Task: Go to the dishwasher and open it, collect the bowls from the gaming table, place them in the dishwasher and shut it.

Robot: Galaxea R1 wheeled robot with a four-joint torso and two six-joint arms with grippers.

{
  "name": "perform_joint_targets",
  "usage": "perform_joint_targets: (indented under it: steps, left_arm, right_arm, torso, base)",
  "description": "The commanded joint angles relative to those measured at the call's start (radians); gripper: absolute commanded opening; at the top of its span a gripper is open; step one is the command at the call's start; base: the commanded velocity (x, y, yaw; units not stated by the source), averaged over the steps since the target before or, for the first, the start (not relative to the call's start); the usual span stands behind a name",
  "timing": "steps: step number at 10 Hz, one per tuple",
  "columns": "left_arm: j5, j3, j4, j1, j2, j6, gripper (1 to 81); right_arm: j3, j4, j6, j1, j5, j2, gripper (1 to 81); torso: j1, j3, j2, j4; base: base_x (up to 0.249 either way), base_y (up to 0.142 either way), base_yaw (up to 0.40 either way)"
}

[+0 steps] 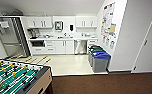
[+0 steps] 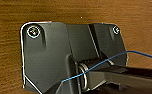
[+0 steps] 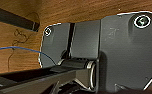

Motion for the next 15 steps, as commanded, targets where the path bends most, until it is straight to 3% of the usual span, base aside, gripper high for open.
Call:
perform_joint_targets:
  steps: [1, 15]
  left_arm:
    - [0.053, 0.009, -0.011, -0.052, -0.01, 0.001, 81.1]
    - [0.053, 0.009, -0.009, -0.052, -0.015, -0.005, 81.1]
  right_arm:
    - [0.016, 0.002, -0.003, 0.05, -0.051, -0.014, 81.1]
    - [0.019, 0.001, -0.005, 0.062, -0.054, -0.015, 81.1]
  torso:
    - [0.0, 0.0, 0.0, 0.0]
    - [0.0, 0.0, 0.0, 0.0]
  base:
    - [0.157, 0.0, 0.0]
    - [0.157, 0.0, 0.0]
